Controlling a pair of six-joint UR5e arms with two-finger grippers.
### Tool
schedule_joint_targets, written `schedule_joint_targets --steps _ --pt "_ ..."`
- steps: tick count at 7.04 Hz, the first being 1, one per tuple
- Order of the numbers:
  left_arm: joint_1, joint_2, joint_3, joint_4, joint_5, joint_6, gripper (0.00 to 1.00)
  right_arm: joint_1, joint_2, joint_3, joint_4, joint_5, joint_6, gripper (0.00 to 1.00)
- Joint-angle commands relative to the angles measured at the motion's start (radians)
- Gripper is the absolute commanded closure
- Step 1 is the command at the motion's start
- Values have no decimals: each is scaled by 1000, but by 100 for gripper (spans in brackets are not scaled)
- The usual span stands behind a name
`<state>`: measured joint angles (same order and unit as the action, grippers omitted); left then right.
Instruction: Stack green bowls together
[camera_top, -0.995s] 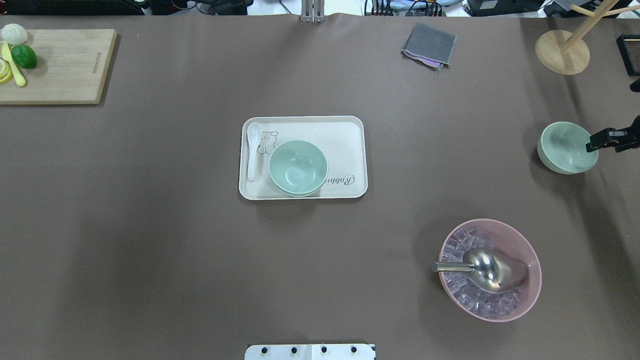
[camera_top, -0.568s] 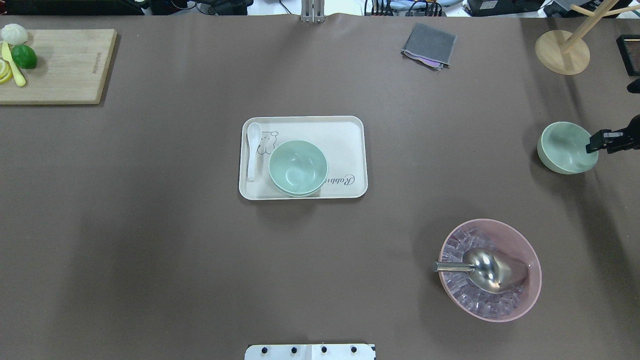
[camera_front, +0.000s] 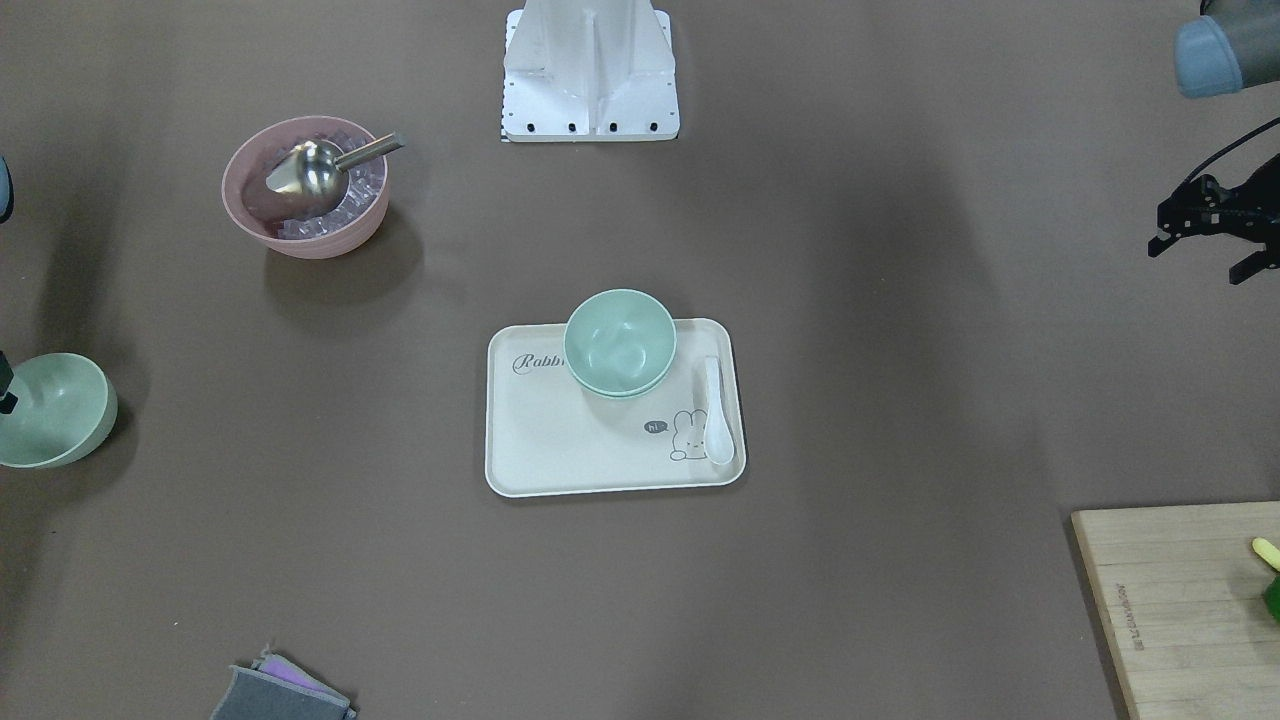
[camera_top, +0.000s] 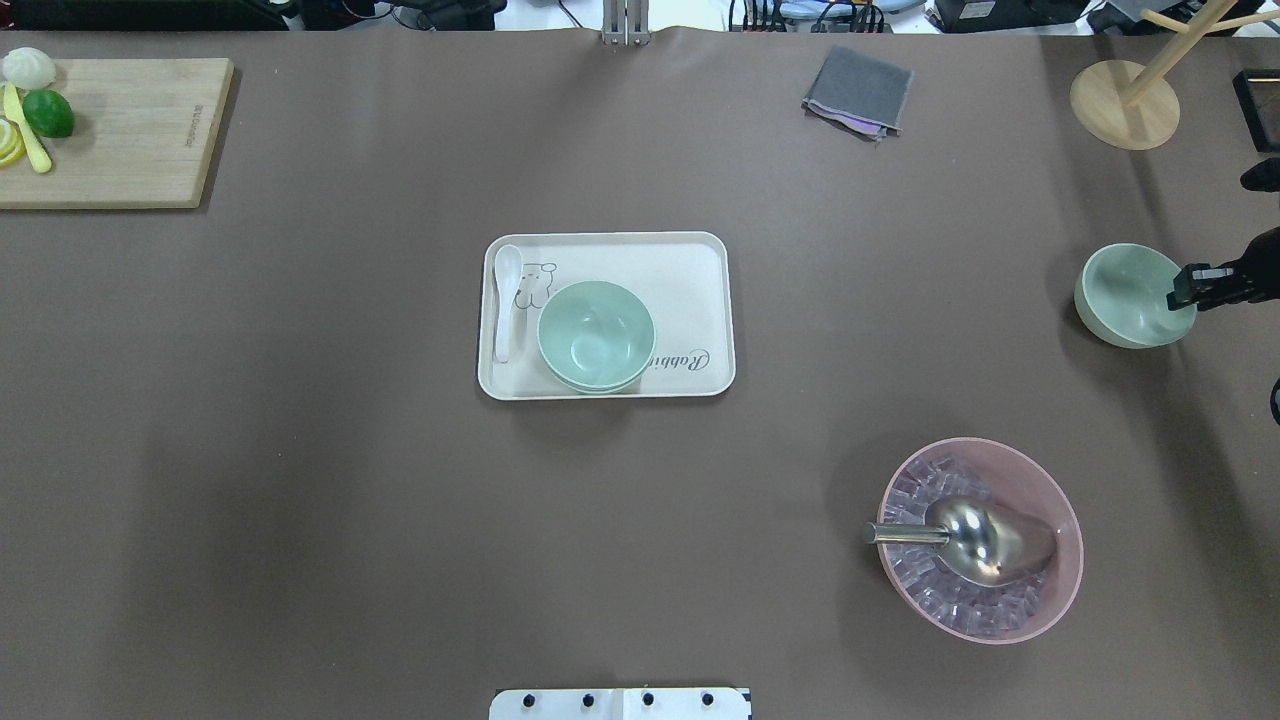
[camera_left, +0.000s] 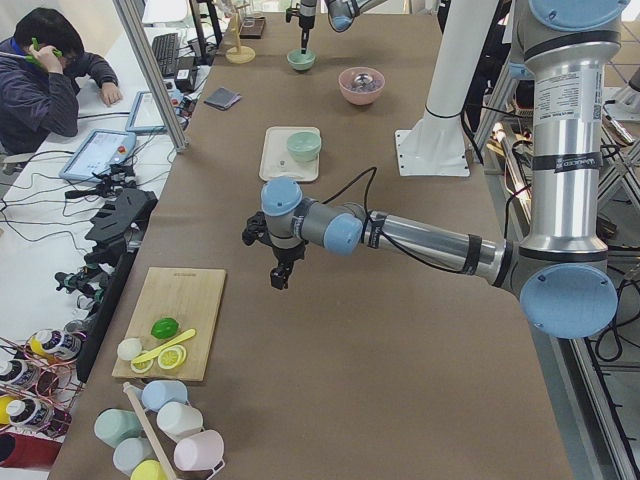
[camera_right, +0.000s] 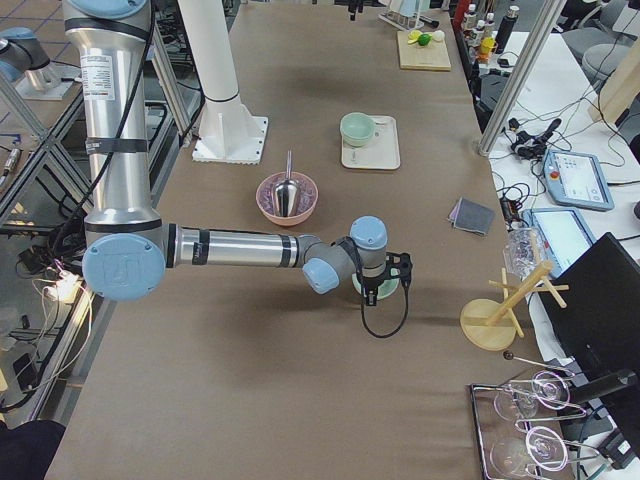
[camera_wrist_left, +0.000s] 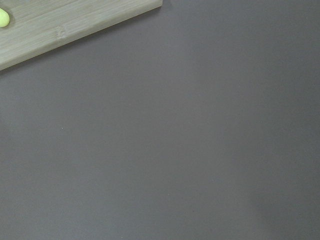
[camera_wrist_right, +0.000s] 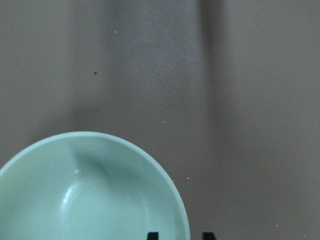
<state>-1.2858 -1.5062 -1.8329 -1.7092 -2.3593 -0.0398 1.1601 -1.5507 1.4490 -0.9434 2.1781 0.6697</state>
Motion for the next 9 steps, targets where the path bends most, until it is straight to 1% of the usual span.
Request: schedule_joint_targets --steps 1,2,5,6,7,8,9 --pt "0 1 3 -3 0 0 2 -5 3 1 0 -1 -1 81" --pt "0 1 4 -3 0 0 2 -11 4 1 0 -1 -1 100" --pt "0 3 7 -3 0 0 2 -10 29 31 -1 0 -1 100" --pt "2 3 10 -3 0 0 2 -10 56 62 -9 2 -1 100" --pt "2 3 18 -3 0 0 2 -11 104 73 -15 9 7 100" --pt "2 3 21 -3 0 0 2 -38 138 100 -18 12 71 100" --pt "2 3 21 -3 0 0 2 -89 209 126 -37 12 211 100"
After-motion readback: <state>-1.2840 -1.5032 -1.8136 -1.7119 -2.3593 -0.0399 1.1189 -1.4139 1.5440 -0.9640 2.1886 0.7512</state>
